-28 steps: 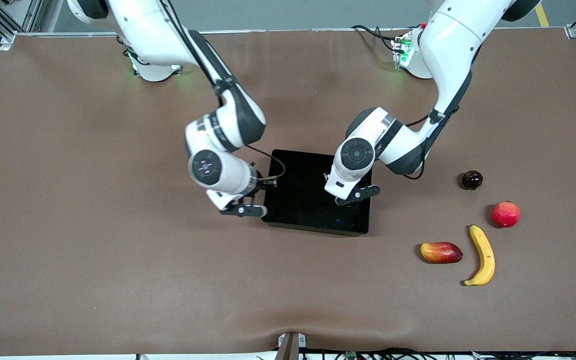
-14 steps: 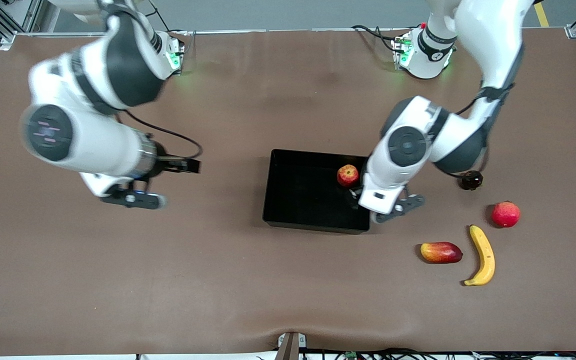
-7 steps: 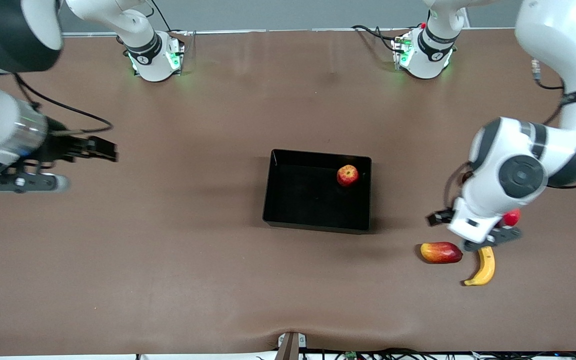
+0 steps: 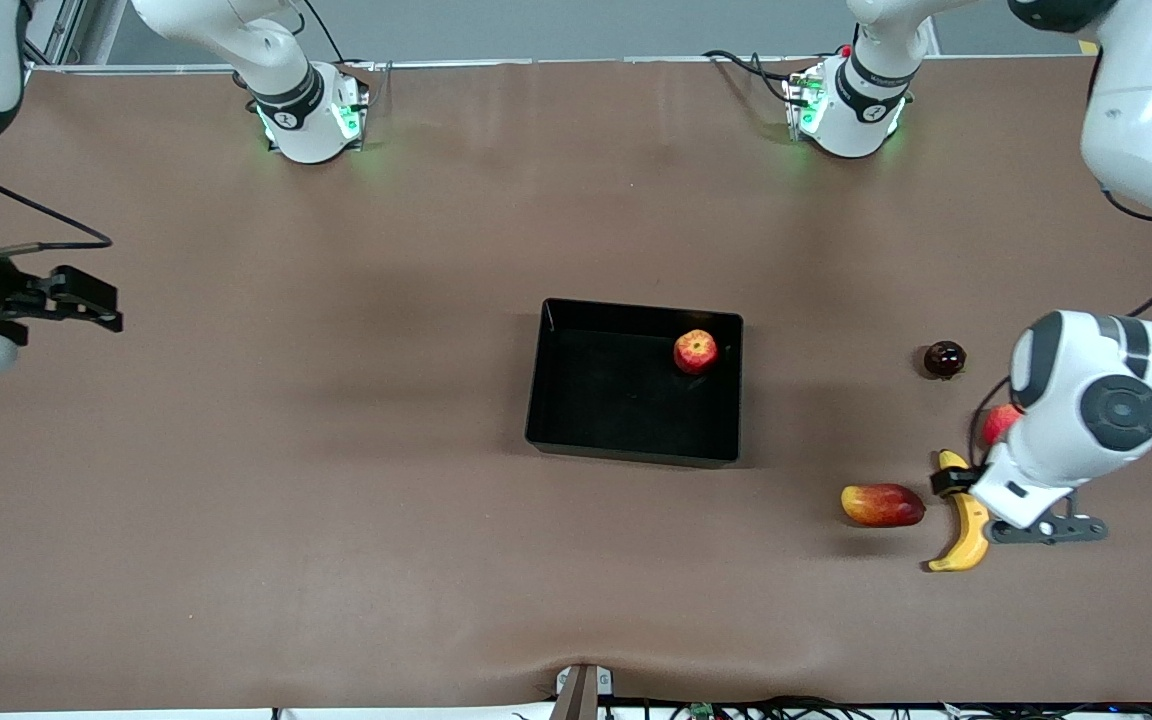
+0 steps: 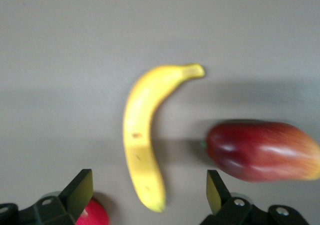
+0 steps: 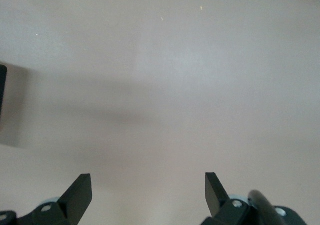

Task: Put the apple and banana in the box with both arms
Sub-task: 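Move the left gripper to the banana while the right gripper returns to rest, then grasp the yellow banana with the left gripper and lift it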

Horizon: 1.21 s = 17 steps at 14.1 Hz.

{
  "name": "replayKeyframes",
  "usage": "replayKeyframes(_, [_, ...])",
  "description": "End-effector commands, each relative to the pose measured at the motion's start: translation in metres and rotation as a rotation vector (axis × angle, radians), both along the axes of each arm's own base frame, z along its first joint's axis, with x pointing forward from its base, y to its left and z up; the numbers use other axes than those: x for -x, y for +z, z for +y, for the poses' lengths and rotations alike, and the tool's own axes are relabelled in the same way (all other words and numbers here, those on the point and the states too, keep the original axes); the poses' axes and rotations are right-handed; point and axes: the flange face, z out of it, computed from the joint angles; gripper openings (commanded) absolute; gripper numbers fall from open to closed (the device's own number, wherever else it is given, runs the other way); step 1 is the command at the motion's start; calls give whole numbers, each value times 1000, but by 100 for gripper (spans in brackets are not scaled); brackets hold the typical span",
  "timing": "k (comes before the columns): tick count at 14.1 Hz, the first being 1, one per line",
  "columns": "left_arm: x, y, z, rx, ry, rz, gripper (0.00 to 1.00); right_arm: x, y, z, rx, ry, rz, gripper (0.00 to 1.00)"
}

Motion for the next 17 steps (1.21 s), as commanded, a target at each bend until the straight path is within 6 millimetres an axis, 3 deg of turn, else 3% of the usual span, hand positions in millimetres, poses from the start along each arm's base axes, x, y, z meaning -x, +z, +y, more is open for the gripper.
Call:
replayKeyframes(1, [-13,-24,22,20,-50,-51,100,54,-23,-51,-70,112,-40,100])
replayKeyframes(3, [-15,-55,35,28,-22,-51,82,55,-22,-59,-70,95,-24,100])
replayKeyframes(5, [-20,-74,39,49,4,-61,80,54,-3,-57,-64,96,-53,100])
replayKeyframes(6, [-20,-82,44,56,21,-57,73,55,4,-54,-63,97,-49,100])
replayKeyframes(8, [-18,-91,44,66,49,-51,24,54,14,-54,-59,76,-39,100])
replayKeyframes(9, [-18,-93,44,68,59,-49,9,55,18,-55,-59,74,-39,100])
replayKeyframes(10, [-18,-88,45,66,60,-55,0,55,22,-56,-57,74,-46,100])
replayKeyframes(13, [-21,-55,42,66,35,-85,0,52,30,-50,-55,81,-62,100])
replayKeyframes(17, [-12,55,15,91,21,-37,0,53,31,-49,-56,50,-58,100])
